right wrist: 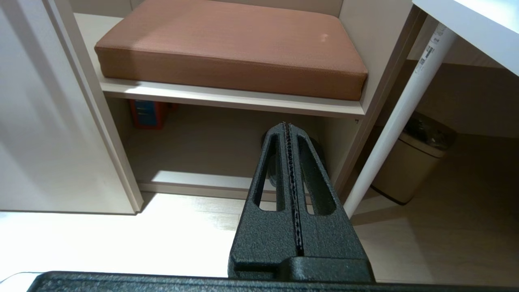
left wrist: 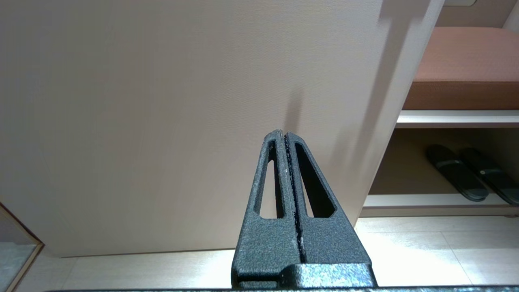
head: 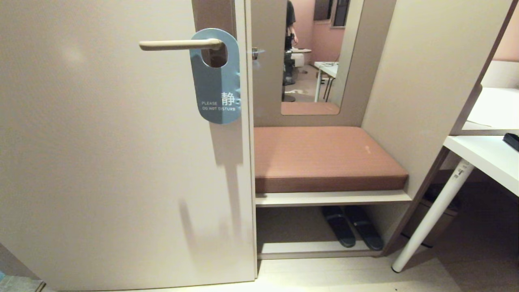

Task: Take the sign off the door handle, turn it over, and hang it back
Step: Take down the sign

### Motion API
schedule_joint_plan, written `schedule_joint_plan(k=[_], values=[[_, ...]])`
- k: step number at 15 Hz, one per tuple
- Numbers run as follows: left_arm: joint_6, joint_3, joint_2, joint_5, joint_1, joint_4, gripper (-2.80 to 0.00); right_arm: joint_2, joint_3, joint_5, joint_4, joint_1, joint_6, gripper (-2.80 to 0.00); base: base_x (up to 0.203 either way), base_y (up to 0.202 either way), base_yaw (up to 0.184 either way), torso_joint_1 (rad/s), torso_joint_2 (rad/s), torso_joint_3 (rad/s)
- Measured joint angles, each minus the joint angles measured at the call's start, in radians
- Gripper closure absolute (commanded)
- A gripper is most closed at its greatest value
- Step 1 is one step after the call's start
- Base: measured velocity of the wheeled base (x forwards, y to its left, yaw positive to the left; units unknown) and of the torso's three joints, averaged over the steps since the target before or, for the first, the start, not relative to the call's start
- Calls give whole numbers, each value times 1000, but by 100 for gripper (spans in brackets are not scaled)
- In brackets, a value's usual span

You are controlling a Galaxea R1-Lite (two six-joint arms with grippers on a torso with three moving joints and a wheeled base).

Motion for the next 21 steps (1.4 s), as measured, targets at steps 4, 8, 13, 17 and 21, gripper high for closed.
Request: schedule_joint_plan(k=[4,8,13,17,21], values=[[0,0,0,0,0,0,0,0,0,0,0,0,-1,0,0,0,0,0,0,0],[-1,0,0,0,0,0,0,0,0,0,0,0,0,0,0,0,0,0,0,0],[0,0,0,0,0,0,0,0,0,0,0,0,-1,0,0,0,0,0,0,0],[0,0,0,0,0,0,0,0,0,0,0,0,0,0,0,0,0,0,0,0],[-1,0,0,0,0,0,0,0,0,0,0,0,0,0,0,0,0,0,0,0]])
